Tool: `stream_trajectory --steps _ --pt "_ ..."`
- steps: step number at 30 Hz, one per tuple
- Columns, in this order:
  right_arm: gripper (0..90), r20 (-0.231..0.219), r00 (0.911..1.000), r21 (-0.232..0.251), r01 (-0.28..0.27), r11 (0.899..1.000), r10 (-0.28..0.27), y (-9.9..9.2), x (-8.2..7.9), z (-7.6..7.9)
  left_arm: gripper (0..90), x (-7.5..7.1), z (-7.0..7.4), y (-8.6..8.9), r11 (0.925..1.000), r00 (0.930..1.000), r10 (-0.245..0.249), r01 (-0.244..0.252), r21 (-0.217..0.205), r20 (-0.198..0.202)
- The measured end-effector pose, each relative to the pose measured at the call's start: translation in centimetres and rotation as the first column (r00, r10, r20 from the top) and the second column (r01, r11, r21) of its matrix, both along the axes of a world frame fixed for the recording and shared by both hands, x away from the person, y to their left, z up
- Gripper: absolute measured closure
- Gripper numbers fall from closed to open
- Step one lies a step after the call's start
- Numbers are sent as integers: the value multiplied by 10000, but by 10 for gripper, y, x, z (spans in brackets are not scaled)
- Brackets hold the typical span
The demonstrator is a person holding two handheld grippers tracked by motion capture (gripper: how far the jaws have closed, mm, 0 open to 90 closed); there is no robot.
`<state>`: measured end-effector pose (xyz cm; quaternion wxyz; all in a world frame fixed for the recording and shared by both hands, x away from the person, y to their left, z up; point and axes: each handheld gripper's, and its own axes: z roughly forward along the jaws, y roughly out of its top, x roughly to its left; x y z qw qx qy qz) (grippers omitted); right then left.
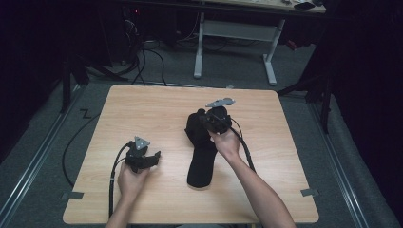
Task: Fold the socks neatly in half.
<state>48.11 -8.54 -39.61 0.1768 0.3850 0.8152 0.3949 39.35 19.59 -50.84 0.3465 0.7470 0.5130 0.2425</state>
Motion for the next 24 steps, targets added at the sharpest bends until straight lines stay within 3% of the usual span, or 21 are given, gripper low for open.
stream_trajectory --steps 7,10,20,24 --pt "865 -206 9998 -340 35 9994 -42 -17 -16 -14 348 0 0 -1 10000 10000 16 -16 51 4" --pt "862 -511 9986 -467 130 9988 -154 -21 -19 -26 348 0 0 0 10000 10000 14 -14 36 5" --pt "884 -1335 9902 -1026 282 9943 -418 -16 -12 -73 346 0 0 -1 10000 10000 16 -16 30 0" --pt "866 -1383 9900 -745 178 9971 -280 -17 -8 -82 345 0 0 -1 10000 10000 18 -18 35 1"
